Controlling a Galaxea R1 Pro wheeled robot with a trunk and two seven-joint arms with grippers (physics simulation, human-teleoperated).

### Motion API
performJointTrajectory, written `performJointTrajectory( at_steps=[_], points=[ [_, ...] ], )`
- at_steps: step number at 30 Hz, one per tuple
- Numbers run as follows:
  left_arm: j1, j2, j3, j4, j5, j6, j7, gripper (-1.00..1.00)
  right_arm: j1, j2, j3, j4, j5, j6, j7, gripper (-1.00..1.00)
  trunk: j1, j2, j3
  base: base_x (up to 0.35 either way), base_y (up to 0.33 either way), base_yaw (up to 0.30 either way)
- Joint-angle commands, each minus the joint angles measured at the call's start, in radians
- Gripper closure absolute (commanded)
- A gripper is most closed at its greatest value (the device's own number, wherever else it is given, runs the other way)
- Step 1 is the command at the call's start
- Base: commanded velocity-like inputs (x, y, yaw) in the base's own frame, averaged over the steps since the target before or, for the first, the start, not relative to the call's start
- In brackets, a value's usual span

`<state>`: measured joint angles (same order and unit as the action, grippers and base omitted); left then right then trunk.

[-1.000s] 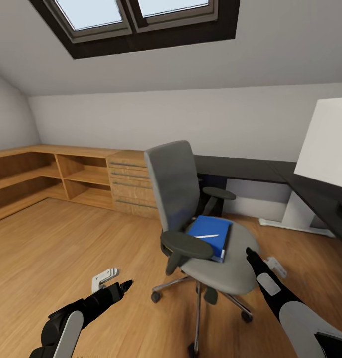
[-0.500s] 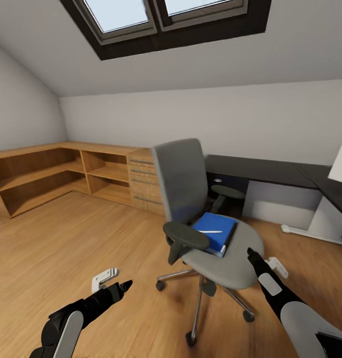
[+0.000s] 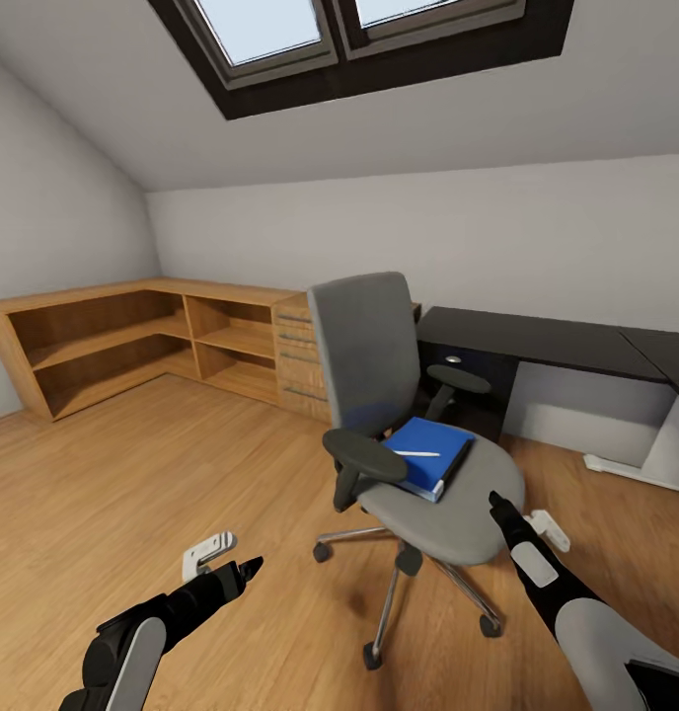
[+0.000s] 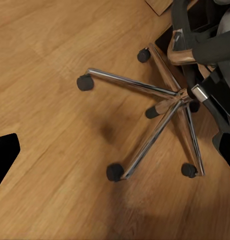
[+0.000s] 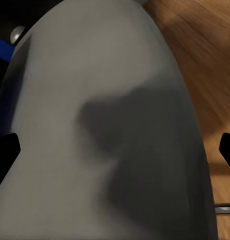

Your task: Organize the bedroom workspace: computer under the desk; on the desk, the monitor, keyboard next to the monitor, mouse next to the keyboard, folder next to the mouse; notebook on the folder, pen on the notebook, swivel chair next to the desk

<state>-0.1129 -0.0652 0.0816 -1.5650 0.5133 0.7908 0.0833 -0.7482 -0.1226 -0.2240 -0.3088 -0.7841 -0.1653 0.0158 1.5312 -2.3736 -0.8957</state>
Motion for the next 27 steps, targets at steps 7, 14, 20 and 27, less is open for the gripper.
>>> performJointTrajectory(
  at_steps=[7,14,20,27],
  points=[
    [-0.001,-0.001,0.001,-0.001,0.011,0.005,0.009,-1.00,0.000,0.000,0.002,-0.002,-0.009,-0.007,0.002,-1.00,0.000,0.000,-0.001,0.000,0.000,0.001],
    [-0.001,-0.001,0.001,-0.001,0.010,0.005,0.009,-1.00,0.000,-0.002,0.002,-0.003,-0.009,-0.012,0.001,-1.00,0.000,0.000,-0.001,0.000,0.000,0.000],
    [-0.001,0.000,0.003,-0.001,0.009,0.004,0.009,-1.00,0.000,-0.018,0.000,-0.002,-0.010,-0.012,0.000,-1.00,0.000,0.000,-0.001,0.115,0.000,0.000],
    [-0.001,0.001,0.004,-0.001,0.008,0.004,0.009,-1.00,0.000,-0.026,-0.001,-0.001,-0.011,-0.011,0.000,-1.00,0.000,0.000,-0.001,0.117,0.000,0.000]
  ],
)
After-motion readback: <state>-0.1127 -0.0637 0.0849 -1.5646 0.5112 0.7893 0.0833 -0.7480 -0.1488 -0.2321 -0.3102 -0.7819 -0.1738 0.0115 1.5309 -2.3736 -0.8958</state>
